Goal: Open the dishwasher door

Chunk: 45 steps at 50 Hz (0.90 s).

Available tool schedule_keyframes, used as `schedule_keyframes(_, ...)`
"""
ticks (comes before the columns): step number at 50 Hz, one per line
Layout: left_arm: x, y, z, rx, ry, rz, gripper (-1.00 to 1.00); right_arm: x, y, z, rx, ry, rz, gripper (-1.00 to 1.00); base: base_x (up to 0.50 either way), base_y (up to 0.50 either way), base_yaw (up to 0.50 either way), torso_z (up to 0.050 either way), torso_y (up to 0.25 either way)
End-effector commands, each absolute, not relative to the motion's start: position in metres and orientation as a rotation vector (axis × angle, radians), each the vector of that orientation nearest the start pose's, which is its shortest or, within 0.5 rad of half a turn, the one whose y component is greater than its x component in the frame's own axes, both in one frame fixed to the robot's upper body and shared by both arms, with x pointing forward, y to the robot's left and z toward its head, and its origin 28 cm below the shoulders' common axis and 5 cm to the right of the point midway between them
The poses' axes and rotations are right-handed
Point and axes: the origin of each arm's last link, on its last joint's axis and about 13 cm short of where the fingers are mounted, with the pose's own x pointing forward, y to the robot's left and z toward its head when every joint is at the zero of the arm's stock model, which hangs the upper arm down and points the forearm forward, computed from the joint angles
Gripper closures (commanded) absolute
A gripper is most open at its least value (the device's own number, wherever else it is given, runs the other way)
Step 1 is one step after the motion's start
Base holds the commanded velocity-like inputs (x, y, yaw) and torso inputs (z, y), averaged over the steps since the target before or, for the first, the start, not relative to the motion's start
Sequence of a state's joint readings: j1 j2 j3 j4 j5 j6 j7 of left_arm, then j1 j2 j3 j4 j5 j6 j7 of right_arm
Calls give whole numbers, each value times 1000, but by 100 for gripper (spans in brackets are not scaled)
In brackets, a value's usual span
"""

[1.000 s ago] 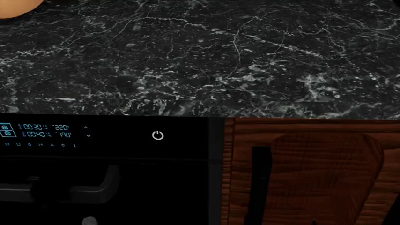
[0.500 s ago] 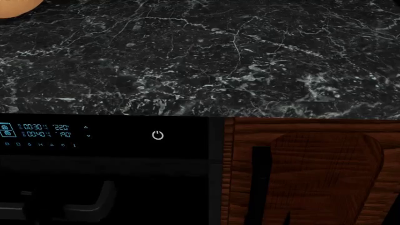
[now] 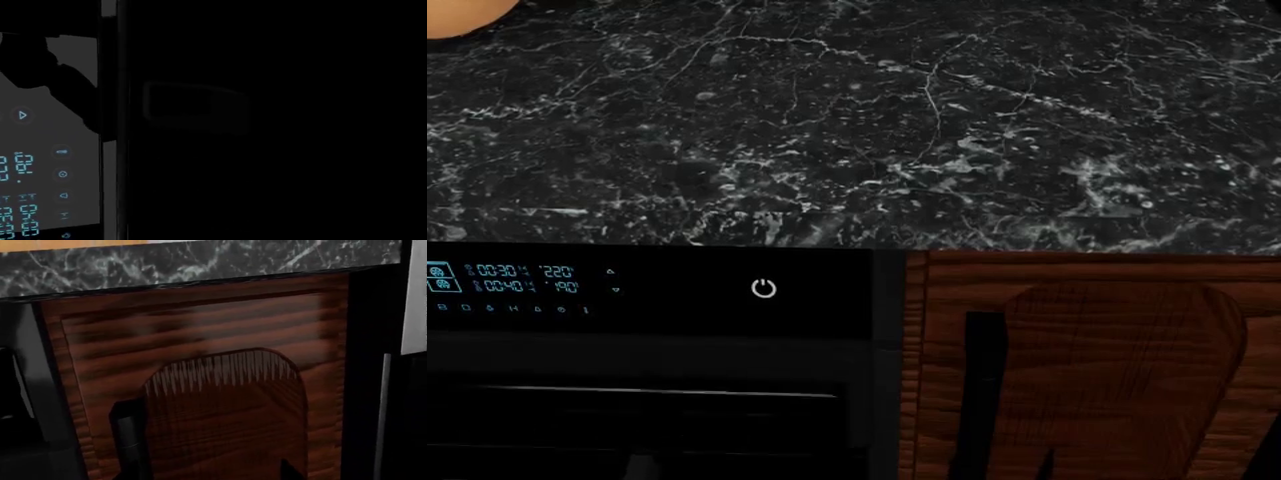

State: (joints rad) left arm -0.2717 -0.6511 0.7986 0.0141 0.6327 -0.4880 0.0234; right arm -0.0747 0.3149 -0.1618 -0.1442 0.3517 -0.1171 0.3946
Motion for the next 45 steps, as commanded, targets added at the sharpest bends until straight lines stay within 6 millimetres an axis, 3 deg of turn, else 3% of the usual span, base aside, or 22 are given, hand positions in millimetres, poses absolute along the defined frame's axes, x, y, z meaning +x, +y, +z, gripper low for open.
schedule_keyframes(1,207,277,37,1390,164,-371,100,192,-130,36,95,-112,-202,-100,0,0,0,0,0)
schedule_keyframes(23,155,278,34,1353,205,-392,100,192,-129,35,100,-112,-198,-100,0,0,0,0,1)
schedule_keyframes(45,97,283,10,1255,331,-446,100,194,-126,36,104,-117,-182,-100,0,0,0,1,2)
